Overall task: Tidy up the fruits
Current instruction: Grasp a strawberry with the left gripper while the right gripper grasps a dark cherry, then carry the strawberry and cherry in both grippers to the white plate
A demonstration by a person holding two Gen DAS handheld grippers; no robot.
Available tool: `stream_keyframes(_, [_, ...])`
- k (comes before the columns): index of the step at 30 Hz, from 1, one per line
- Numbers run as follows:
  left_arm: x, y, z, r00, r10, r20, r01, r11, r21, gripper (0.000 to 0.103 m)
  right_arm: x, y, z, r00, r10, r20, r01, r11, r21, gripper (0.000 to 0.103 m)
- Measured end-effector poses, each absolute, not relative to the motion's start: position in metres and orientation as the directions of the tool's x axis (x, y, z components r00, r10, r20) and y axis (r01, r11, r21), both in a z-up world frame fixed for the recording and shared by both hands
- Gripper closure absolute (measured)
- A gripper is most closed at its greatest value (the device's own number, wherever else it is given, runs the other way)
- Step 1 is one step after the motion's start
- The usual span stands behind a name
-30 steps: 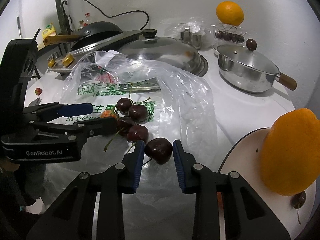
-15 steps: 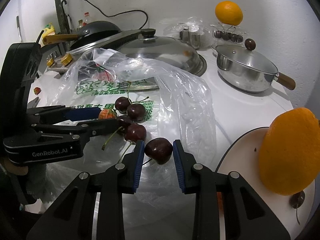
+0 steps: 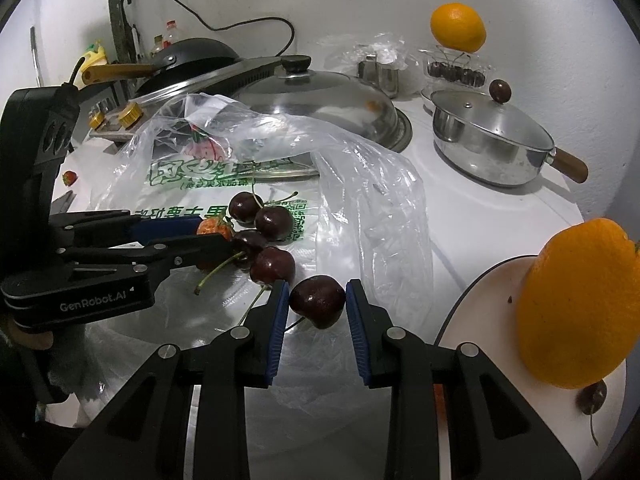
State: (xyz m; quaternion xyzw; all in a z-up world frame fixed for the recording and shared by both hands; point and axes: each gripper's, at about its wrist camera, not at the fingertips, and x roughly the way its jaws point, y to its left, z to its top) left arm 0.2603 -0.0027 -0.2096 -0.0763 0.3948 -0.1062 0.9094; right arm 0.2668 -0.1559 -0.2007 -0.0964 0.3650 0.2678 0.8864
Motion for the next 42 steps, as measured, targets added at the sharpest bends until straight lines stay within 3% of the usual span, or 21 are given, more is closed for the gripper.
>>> stream_keyframes(42, [0.208,-0.019,-0.152,0.746,-0.242,-0.621,0.172,0.97,-0.171,0.071,0.217,-0.181,-0.148,0.699,0.394,-0.597,-0.501,0.865,-0.016,0.072])
